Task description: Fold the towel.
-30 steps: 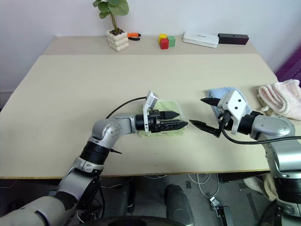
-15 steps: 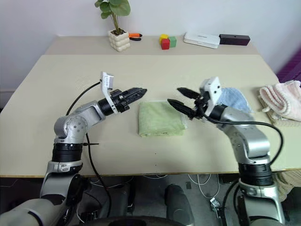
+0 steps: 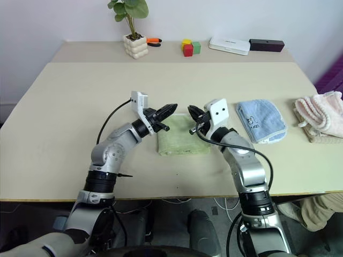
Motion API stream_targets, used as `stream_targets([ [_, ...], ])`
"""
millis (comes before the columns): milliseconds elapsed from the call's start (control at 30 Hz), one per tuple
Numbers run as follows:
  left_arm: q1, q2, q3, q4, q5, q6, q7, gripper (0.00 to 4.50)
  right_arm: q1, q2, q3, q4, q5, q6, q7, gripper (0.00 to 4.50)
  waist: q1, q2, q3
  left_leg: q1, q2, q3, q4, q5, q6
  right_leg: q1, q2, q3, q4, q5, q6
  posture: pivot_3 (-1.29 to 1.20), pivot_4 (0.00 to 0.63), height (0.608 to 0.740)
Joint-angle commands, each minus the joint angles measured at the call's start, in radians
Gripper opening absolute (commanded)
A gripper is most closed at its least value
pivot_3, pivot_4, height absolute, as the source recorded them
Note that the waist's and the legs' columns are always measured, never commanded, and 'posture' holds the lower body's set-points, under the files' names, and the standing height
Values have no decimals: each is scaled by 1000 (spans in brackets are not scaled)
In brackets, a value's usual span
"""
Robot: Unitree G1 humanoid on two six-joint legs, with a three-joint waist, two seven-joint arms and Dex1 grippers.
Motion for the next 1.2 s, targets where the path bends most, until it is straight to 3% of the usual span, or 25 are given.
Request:
stream_targets([
  [33, -9, -6, -16, 33, 38, -67, -9, 0, -7, 63, 24, 32, -92, -53, -123, 75, -2, 0, 0, 0, 0, 0, 0, 0, 0, 0, 0, 0, 0, 0, 0, 0, 150, 740],
  [167, -6, -1, -36, 94, 83, -126, -26, 0, -3, 114, 39, 101, -166, -82, -215, 75, -2, 0, 0, 0, 0, 0, -1, 0, 0, -1, 0, 0, 0, 0, 0, 0, 150, 740],
  [433, 26, 30, -32, 163, 121, -160, -34, 0, 46, 57, 53, 154, -259, -157, -217, 75, 0, 0, 0, 0, 0, 0, 0, 0, 0, 0, 0, 0, 0, 0, 0, 0, 150, 740],
  [900, 51, 36, -5, 168, 122, -193, -31, 0, 130, 75, 29, 97, -258, -174, -251, 75, -1, 0, 0, 1, 0, 0, 0, 0, 0, 1, 0, 0, 0, -1, -2, 0, 150, 740],
  [1200, 25, 74, 34, 135, 106, -180, -21, 0, 64, 74, -12, 45, -248, -149, -265, 75, 0, 0, 0, 1, 0, 0, 0, 0, 0, 1, 0, 0, 0, -1, -2, 0, 150, 740],
])
